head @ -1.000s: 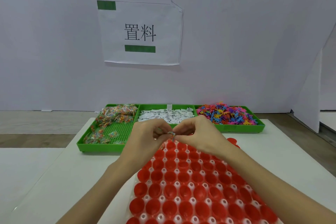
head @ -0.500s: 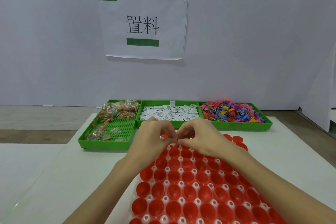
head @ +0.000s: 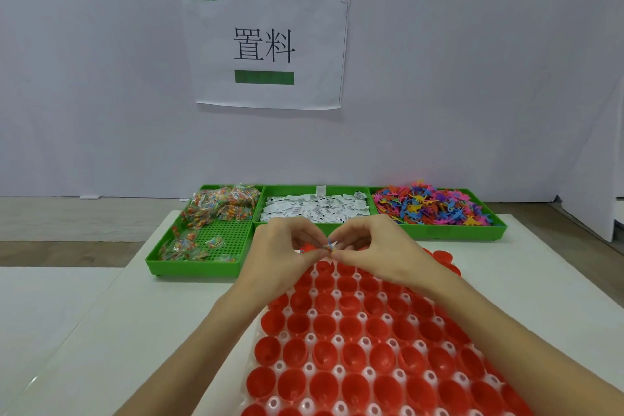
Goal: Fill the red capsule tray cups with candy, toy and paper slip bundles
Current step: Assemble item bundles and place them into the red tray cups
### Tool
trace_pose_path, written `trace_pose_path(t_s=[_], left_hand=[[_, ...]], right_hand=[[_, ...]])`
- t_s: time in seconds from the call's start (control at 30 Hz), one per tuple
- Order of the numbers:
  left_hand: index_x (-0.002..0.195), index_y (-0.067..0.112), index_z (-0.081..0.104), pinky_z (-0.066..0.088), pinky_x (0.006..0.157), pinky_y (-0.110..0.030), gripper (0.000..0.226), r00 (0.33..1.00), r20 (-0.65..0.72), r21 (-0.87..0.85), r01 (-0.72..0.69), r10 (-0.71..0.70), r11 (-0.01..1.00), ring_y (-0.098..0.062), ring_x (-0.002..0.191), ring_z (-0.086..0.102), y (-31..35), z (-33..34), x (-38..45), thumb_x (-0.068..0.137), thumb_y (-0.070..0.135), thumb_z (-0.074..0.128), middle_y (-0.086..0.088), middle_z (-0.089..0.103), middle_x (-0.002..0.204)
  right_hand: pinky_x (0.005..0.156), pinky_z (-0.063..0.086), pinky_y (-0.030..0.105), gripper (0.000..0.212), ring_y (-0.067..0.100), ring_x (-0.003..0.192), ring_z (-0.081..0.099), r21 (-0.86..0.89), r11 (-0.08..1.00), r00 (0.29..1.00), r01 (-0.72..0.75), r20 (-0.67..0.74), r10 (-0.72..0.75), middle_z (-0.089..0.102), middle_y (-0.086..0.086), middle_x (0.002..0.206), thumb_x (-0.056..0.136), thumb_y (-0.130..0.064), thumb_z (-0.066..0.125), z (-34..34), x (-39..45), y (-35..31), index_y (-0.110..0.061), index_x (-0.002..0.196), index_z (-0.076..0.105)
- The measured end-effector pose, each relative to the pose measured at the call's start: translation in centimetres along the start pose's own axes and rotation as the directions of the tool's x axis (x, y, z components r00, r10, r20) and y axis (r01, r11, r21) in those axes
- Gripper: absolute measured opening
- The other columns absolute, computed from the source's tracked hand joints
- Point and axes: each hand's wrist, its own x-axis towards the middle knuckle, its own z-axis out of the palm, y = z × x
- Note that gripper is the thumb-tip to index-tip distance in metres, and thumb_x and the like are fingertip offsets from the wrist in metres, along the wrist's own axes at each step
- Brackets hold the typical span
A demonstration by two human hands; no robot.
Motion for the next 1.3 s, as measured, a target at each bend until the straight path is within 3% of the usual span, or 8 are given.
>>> trace_pose_path(t_s=[0.3,0.4,0.5,0.63,0.8,0.9,1.0,1.3], left_hand=[[0.078,0.024,0.079,0.045,0.067,-0.005,0.015,0.997,0.015,0.026,0.076,-0.076,0.997,0.007,0.072,0.07,-0.3,0.4,-0.2,0.073,0.014,0.089,0.014,0.076,0.071],[0.077,0.024,0.079,0.043,0.069,-0.006,0.016,0.999,0.029,0.08,0.033,-0.035,0.996,0.004,0.075,0.07,-0.5,0.5,-0.2,0.073,0.012,0.088,0.014,0.076,0.07],[0.079,0.028,0.077,0.047,0.078,-0.025,0.017,0.999,0.039,0.2,-0.026,0.018,0.98,-0.008,0.091,0.06,-0.5,0.6,-0.5,0.076,0.011,0.082,0.017,0.073,0.072],[0.083,0.027,0.078,0.04,0.071,-0.017,0.023,0.997,0.045,0.248,-0.076,0.067,0.966,-0.012,0.095,0.046,-0.5,0.9,-0.7,0.078,0.005,0.076,0.013,0.069,0.075],[0.087,0.025,0.08,0.045,0.076,-0.025,0.021,0.995,0.056,0.318,-0.099,0.085,0.943,-0.015,0.097,0.05,-0.1,1.1,-0.7,0.082,0.006,0.075,0.02,0.051,0.073],[0.091,0.028,0.082,0.041,0.077,-0.024,0.011,0.99,0.106,0.356,-0.124,0.092,0.926,-0.013,0.098,0.045,0.1,0.6,-0.5,0.084,0.02,0.079,0.018,0.065,0.076],[0.093,0.028,0.083,0.042,0.082,-0.027,0.009,0.99,0.12,0.369,-0.118,0.078,0.922,-0.014,0.098,0.045,0.0,0.3,-0.3,0.085,0.027,0.079,0.012,0.075,0.086],[0.088,0.021,0.081,0.031,0.069,-0.025,0.009,0.981,0.143,0.366,-0.176,0.132,0.914,-0.012,0.092,0.042,-0.2,1.1,-0.2,0.085,0.014,0.077,0.008,0.076,0.083]], right_hand=[[0.068,0.053,0.014,0.012,-0.001,0.072,0.069,-0.016,1.0,1.0,-0.004,-0.011,0.004,0.078,-0.006,0.082,0.083,-0.02,0.083,0.7,-0.1,0.0,-0.018,0.095,0.08],[0.062,0.048,0.009,0.009,-0.007,0.064,0.065,-0.07,0.998,0.999,-0.008,-0.054,0.004,0.076,-0.007,0.077,0.082,-0.016,0.083,1.6,-0.1,0.0,-0.019,0.09,0.079],[0.061,0.048,0.008,0.012,-0.006,0.063,0.064,-0.116,0.993,0.998,0.001,-0.062,-0.008,0.073,-0.008,0.075,0.082,-0.013,0.082,2.3,-0.2,0.0,-0.017,0.091,0.078],[0.063,0.047,0.008,0.012,-0.003,0.065,0.061,-0.213,0.977,0.999,0.028,-0.034,-0.036,0.072,-0.009,0.077,0.081,-0.012,0.082,2.4,0.1,-0.3,-0.019,0.089,0.077],[0.067,0.051,0.01,0.012,-0.001,0.07,0.061,-0.269,0.963,1.0,0.015,0.017,-0.01,0.075,-0.004,0.086,0.082,-0.018,0.083,1.8,0.7,-0.8,-0.017,0.093,0.08],[0.075,0.057,0.022,0.01,0.008,0.077,0.066,-0.301,0.954,1.0,-0.007,0.021,0.014,0.076,0.0,0.089,0.084,-0.015,0.08,1.9,0.7,-1.2,-0.017,0.094,0.08],[0.071,0.049,0.017,0.01,0.008,0.077,0.063,-0.366,0.931,1.0,0.009,0.012,-0.005,0.076,-0.001,0.093,0.086,-0.013,0.078,2.2,0.9,-1.4,-0.017,0.095,0.08],[0.071,0.04,0.02,0.011,0.013,0.083,0.061,-0.445,0.889,0.993,0.108,0.083,-0.079,0.058,-0.011,0.074,0.089,-0.022,0.077,1.7,1.0,-1.7,-0.015,0.096,0.08]])
